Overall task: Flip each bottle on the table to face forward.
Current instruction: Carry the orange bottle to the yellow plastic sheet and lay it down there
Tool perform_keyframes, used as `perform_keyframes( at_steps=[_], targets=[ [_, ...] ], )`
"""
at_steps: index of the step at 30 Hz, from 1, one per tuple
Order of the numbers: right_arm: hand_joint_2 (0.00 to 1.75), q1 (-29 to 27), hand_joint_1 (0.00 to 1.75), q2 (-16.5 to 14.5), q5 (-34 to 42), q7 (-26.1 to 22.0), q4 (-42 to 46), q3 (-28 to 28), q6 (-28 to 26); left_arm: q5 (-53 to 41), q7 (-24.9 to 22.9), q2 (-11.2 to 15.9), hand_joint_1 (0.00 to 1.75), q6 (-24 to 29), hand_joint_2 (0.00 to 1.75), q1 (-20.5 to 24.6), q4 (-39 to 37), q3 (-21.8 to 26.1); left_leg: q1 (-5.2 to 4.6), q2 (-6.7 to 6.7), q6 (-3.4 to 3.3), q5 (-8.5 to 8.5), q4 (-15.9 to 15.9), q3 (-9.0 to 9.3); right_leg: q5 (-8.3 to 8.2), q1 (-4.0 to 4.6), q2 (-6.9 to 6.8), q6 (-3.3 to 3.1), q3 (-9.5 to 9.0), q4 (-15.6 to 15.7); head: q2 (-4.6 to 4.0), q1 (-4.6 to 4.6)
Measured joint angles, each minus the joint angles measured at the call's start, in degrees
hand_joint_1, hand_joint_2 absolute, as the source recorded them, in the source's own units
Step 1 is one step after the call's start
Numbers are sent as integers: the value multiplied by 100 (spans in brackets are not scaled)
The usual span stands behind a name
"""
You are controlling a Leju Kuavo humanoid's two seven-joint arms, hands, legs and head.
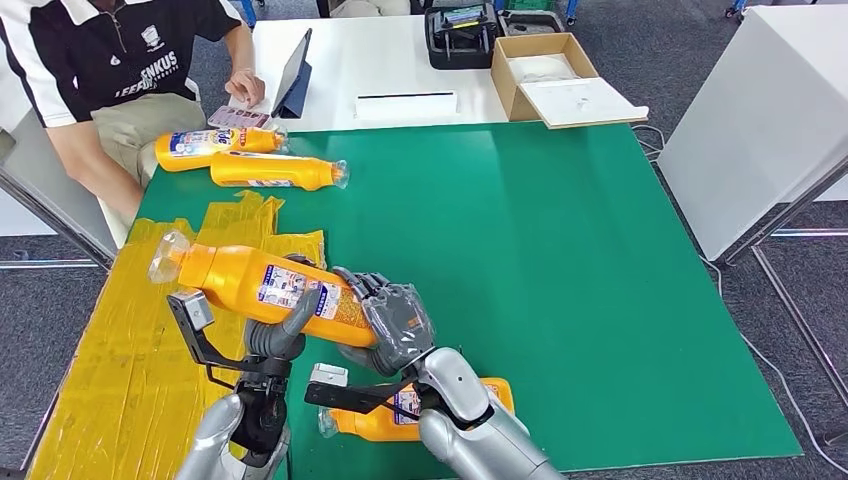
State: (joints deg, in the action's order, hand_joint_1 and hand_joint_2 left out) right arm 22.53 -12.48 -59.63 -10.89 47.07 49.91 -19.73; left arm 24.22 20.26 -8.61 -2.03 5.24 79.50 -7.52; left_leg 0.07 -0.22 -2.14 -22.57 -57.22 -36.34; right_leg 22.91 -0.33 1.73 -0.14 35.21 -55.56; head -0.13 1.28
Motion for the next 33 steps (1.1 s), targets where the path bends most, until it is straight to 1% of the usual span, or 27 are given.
perform_keyframes(
  at_steps=[12,13,16,17,20,23,29,33],
  targets=[
    [175,-56,175,7,13,2,68,-38,-46,-14,3,0,175,-9,175,-12,38,-1,0,0,0,0,0,0,0,0,0,0,0,0,0,0],
    [175,-76,136,9,14,4,81,-50,-67,-14,8,0,175,-12,175,-12,38,-2,0,0,0,0,0,0,0,0,0,0,0,0,0,0],
    [175,-183,5,26,25,9,181,-104,-144,-9,36,-1,175,-19,175,-11,46,-10,0,-1,0,0,0,0,0,0,0,0,0,0,0,-1],
    [175,-243,0,44,28,1,245,-117,-171,-3,46,0,175,-13,175,-8,61,-8,0,-1,0,0,0,0,0,0,-1,0,0,0,0,0],
    [175,-548,0,164,90,-66,560,-144,-240,9,83,12,175,37,175,25,137,34,0,-6,0,-1,1,-4,1,0,-6,0,-1,0,0,-1],
    [175,-960,0,382,291,-145,1193,-177,-243,-54,193,25,175,150,175,102,197,155,0,-10,0,-2,1,-11,1,0,-9,0,0,0,0,-1],
    [175,-1806,0,1004,745,-262,3259,-556,-127,-303,351,105,175,300,175,179,278,368,-1,-18,0,-4,1,-13,2,-1,-16,1,0,0,0,-2],
    [175,-2443,0,1390,832,-448,4519,-880,-178,-668,524,152,175,600,175,182,279,450,-2,-18,-4,-9,1,-15,2,-3,-16,2,-1,1,0,-1]
  ],
)
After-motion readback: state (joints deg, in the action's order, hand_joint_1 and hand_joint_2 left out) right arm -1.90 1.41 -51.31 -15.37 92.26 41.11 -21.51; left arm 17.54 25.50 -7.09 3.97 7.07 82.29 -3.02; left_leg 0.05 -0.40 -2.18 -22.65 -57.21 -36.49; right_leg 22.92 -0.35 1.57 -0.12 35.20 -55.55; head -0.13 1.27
